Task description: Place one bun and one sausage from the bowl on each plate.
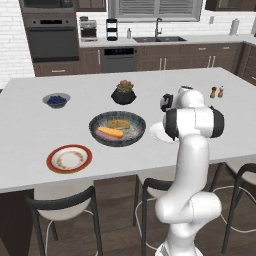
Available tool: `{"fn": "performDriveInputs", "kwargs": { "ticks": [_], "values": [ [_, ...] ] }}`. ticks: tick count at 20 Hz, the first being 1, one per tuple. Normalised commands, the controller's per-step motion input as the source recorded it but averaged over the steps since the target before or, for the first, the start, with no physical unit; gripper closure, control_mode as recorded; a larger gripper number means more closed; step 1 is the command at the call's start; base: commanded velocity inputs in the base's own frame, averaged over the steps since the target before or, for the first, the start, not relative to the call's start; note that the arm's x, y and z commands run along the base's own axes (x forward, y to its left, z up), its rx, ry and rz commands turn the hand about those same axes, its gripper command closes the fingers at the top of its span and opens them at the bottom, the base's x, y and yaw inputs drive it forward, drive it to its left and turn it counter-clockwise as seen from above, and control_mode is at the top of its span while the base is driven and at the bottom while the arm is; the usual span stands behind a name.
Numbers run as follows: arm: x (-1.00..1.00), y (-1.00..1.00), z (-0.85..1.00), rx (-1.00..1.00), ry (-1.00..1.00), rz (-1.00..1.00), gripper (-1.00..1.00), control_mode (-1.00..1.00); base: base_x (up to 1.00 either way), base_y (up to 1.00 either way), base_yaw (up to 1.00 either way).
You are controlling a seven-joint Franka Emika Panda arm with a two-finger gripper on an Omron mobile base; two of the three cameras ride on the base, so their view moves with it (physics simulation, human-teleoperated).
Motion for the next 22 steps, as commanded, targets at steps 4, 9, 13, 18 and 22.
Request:
{"fn": "performDriveInputs", "kwargs": {
  "ticks": [4,9,13,18,22],
  "values": [
    [0.24,-0.03,-0.12,0.00,-0.04,0.03,1.00,-1.00,0.00,0.00,0.00],
    [0.13,-0.07,-0.03,0.00,0.00,0.00,-1.00,-1.00,0.00,0.00,0.00],
    [0.00,0.00,0.00,0.00,0.00,0.00,-1.00,-1.00,0.00,0.00,0.00],
    [-0.13,0.07,0.32,0.00,0.00,0.00,-1.00,-1.00,0.00,0.00,0.00],
    [-0.51,0.53,0.97,0.00,-0.04,0.04,-1.00,-1.00,0.00,0.00,0.00]
  ]
}}
